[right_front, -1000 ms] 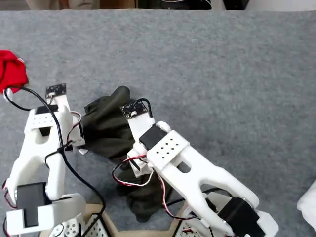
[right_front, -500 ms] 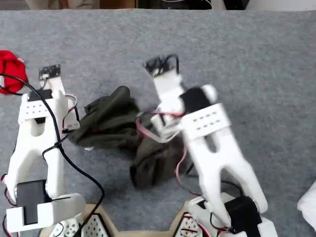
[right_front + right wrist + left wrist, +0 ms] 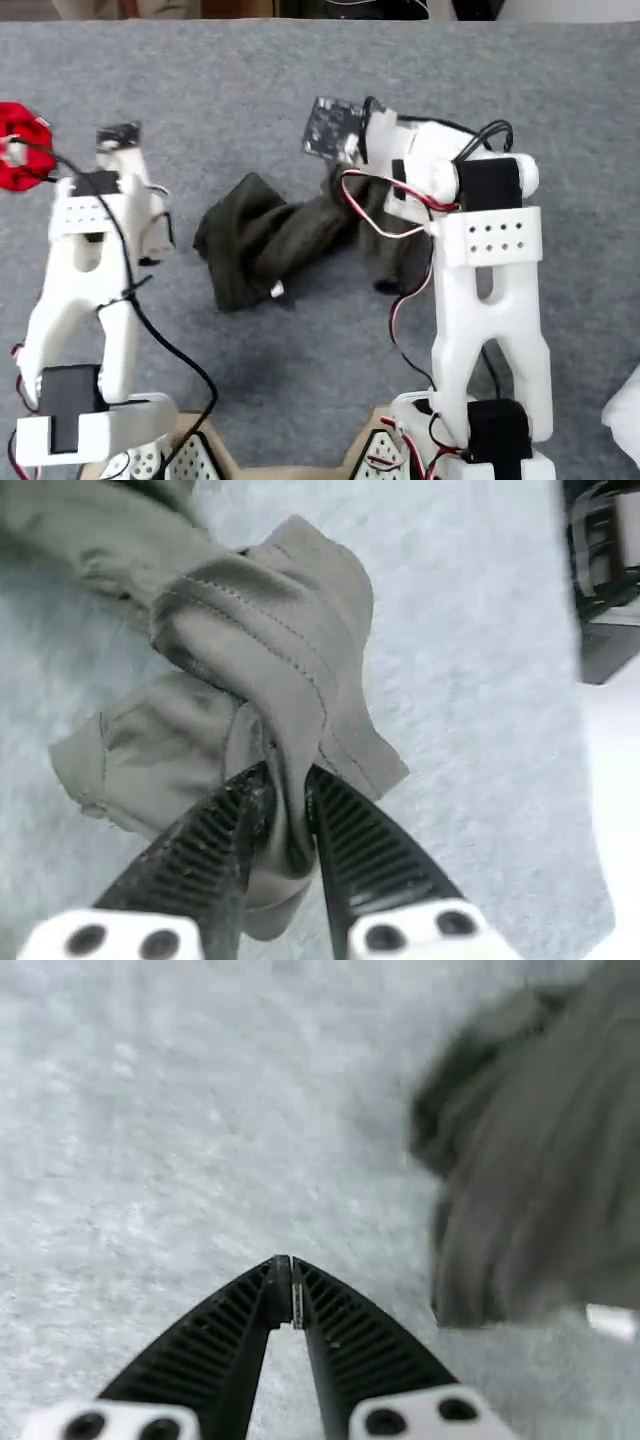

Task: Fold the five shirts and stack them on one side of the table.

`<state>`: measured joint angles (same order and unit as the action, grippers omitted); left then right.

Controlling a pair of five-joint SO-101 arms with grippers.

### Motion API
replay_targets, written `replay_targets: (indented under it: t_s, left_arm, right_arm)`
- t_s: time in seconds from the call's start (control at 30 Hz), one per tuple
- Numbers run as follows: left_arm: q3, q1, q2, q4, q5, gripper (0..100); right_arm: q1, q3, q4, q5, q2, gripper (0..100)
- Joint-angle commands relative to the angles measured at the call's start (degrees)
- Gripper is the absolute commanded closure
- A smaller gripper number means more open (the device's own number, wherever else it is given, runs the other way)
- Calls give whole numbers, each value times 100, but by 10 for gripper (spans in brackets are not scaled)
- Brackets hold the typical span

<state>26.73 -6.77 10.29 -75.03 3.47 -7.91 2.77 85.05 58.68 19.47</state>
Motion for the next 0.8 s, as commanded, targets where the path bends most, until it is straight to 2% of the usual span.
replay_targets:
  t_s: [0.0, 0.1, 0.23, 0.33, 0.5, 0.67, 0.77]
  left_arm:
    - [255, 624, 22, -53, -35, 967]
    - [519, 1090, 22, -53, -123, 893]
    - [624, 1424, 22, -26, -782, 774]
    - [580, 1609, 22, 308, -870, 758]
    - [712, 1635, 13, 1266, -870, 760]
    - [958, 1662, 13, 1187, -879, 760]
    - [1090, 1653, 13, 879, -870, 760]
  right_arm:
    - [374, 374, -70, 563, 251, 989]
    - [734, 567, 246, 818, 259, 932]
    - [1042, 602, 1011, 1213, 699, 786]
    - [1253, 620, 1275, 1327, 1209, 722]
    - [1640, 1376, 1029, 1327, 1851, 704]
    - [1974, 2607, 484, 1327, 2281, 704]
    - [2132, 3108, 237, 1319, 2510, 704]
